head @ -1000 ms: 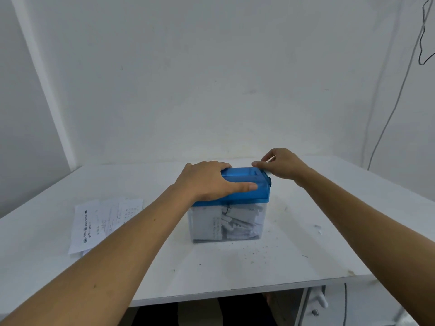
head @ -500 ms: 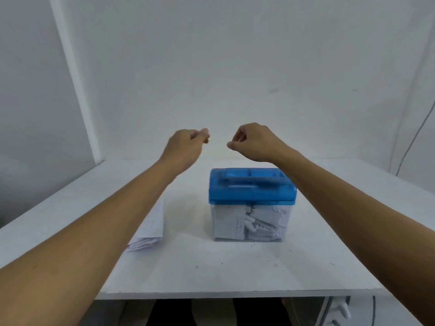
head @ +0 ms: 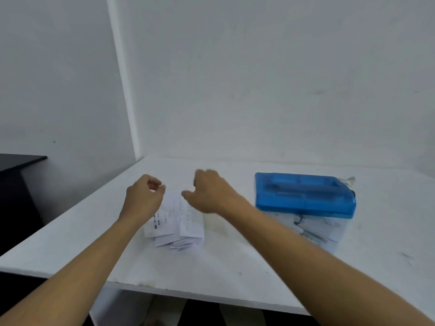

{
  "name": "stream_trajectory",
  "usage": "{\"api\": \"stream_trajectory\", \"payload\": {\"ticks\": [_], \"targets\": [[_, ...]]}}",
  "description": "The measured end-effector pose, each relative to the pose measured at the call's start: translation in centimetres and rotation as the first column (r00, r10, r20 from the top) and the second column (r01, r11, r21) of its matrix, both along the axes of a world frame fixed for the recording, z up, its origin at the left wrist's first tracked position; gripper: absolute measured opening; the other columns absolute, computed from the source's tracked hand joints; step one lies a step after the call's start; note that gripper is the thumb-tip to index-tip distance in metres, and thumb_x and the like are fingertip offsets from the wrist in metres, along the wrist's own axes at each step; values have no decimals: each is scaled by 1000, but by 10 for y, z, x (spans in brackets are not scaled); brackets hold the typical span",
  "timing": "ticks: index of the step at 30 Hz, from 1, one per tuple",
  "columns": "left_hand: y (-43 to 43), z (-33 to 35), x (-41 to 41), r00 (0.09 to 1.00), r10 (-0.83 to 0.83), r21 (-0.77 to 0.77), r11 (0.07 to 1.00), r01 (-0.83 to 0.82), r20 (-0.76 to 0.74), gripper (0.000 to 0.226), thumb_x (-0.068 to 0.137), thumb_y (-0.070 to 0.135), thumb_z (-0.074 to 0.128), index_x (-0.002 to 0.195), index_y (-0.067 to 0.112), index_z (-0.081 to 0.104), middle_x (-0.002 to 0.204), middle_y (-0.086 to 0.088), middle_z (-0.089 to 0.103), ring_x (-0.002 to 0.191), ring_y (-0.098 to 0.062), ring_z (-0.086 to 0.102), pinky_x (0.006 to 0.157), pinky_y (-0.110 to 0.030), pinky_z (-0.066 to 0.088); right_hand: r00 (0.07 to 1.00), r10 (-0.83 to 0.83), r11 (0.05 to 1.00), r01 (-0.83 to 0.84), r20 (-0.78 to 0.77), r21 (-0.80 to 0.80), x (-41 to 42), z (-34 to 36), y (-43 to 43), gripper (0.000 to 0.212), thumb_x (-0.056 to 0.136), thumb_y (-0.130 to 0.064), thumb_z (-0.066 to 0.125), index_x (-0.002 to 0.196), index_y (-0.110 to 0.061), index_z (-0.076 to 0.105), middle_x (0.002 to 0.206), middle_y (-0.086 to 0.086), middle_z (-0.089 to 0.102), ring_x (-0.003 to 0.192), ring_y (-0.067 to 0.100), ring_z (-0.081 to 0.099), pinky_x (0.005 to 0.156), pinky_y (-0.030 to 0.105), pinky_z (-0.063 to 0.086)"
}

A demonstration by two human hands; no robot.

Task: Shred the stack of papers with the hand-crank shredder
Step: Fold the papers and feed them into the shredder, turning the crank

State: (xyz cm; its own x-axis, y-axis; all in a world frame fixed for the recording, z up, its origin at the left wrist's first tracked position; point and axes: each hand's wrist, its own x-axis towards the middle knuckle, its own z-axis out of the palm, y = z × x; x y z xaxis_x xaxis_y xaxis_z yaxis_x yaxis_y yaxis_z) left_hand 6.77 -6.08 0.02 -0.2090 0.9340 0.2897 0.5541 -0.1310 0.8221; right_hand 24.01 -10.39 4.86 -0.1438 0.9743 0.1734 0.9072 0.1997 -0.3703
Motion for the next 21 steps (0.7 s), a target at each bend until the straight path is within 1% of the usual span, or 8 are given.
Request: {"api": "stream_trajectory", "payload": {"ticks": [2, 4, 6, 8, 11, 16, 19, 21], "targets": [[2, -23, -14, 994, 45, -21, 999, -48, -100, 20, 95, 30, 65, 108, 17, 59, 111, -3, 64, 97, -21, 60, 78, -31, 43, 994, -93, 986, 100, 59, -131, -8, -30, 6, 74, 96, -57, 49, 145, -3, 34, 146, 17, 40, 132, 36, 43, 104, 45, 40], [1, -41, -22, 979, 90, -97, 989, -109, -181, 40, 92, 44, 65, 119, 16, 56, 123, -8, 58, 116, -28, 51, 88, -38, 42, 978, -156, 967, 180, 136, -179, -11, -59, 9, 86, 92, -69, 44, 145, -2, 34, 144, 17, 40, 133, 35, 38, 104, 46, 36], [-1, -55, -26, 941, 128, -157, 970, -184, -314, 63, 89, 59, 63, 130, 13, 52, 133, -11, 53, 127, -33, 44, 97, -44, 40, 967, -190, 972, 210, 167, -109, -16, -84, 12, 86, 88, -76, 41, 137, -5, 43, 136, 13, 43, 127, 31, 38, 101, 43, 34], [-6, -63, -23, 898, 132, -115, 974, -197, -419, 77, 84, 69, 61, 137, 14, 50, 136, -9, 54, 127, -32, 45, 100, -44, 39, 970, -222, 974, 225, 96, -14, -17, -99, 13, 80, 86, -77, 42, 128, -10, 50, 128, 9, 47, 120, 28, 40, 98, 40, 33], [-7, -68, -19, 854, 71, -71, 990, -125, -515, 82, 81, 73, 61, 140, 19, 47, 134, -4, 56, 126, -29, 46, 101, -43, 38, 972, -231, 973, 232, -40, 17, -12, -107, 15, 70, 84, -72, 51, 129, -19, 49, 127, 4, 50, 120, 26, 43, 96, 39, 34], [-7, -68, -19, 848, 36, -53, 996, -75, -529, 69, 84, 70, 59, 134, 24, 49, 128, 1, 57, 124, -23, 47, 100, -40, 38, 948, -191, 981, 193, -255, -21, -6, -103, 12, 53, 87, -49, 65, 129, -24, 43, 125, 0, 60, 118, 24, 50, 96, 38, 35], [-9, -69, -16, 827, 54, -13, 997, -74, -560, 68, 87, 73, 52, 133, 23, 51, 131, 0, 54, 125, -23, 46, 101, -39, 37, 935, -195, 981, 190, -295, -45, -3, -99, 9, 52, 89, -40, 65, 132, -23, 40, 127, 1, 61, 117, 26, 54, 97, 38, 36], [-11, -69, -14, 807, 85, -2, 994, -107, -584, 77, 85, 78, 45, 138, 22, 48, 136, -1, 51, 128, -24, 43, 104, -40, 35, 929, -201, 980, 191, -310, -65, -3, -97, 8, 50, 92, -35, 62, 135, -23, 38, 132, 0, 59, 119, 27, 54, 101, 38, 38]]}}
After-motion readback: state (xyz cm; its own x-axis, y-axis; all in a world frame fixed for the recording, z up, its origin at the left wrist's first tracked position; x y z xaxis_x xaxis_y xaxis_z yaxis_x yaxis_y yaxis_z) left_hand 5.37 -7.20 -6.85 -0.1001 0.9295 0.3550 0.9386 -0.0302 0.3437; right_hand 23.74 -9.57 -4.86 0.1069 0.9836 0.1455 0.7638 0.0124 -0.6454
